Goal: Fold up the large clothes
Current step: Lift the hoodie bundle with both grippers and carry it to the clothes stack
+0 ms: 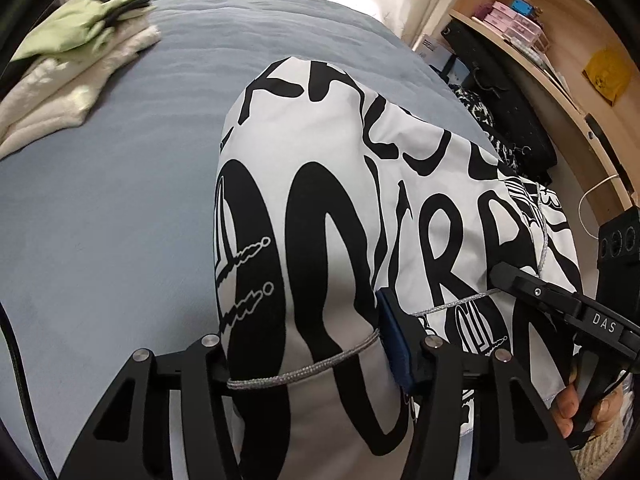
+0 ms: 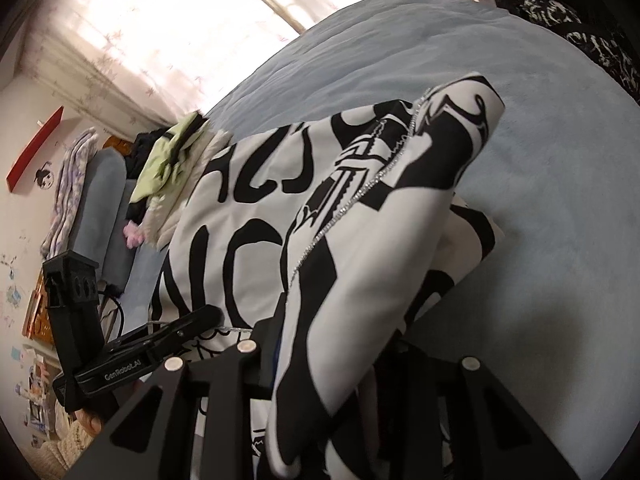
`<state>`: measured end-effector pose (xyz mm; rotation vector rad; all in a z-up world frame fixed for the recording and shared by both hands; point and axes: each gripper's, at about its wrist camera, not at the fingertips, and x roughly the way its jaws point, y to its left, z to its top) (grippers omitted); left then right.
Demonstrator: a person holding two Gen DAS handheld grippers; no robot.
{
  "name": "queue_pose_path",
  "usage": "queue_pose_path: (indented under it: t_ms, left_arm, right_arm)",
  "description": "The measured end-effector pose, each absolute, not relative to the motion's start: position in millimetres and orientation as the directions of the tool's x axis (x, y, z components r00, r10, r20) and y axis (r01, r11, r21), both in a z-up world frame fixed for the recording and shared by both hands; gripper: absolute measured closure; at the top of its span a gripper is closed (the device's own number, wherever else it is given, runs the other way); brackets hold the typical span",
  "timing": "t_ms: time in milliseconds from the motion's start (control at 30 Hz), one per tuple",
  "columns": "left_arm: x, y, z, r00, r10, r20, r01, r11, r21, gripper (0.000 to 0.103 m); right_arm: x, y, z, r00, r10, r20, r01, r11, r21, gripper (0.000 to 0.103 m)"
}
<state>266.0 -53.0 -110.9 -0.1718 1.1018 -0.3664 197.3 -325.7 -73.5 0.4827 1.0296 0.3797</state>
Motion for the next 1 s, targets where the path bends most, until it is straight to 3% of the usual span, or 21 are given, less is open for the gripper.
queue_pose_path:
  t_ms: [600, 1000]
  left_arm:
    - [216, 147, -4, 0.565, -0.292, -0.772, 0.069, 0.949, -0.308, 0.05]
    - [332, 270, 99, 0.665, -0.17, -0.728, 0.059, 0.983, -0.176, 0.05]
  right_arm:
    - [175, -114, 35, 0.418, 0.639, -0.646, -0.357, 0.769, 0.53, 0.075]
    - [298, 10, 108, 0.422, 0.726, -0.543, -0.454, 0.688, 0.567, 0.075]
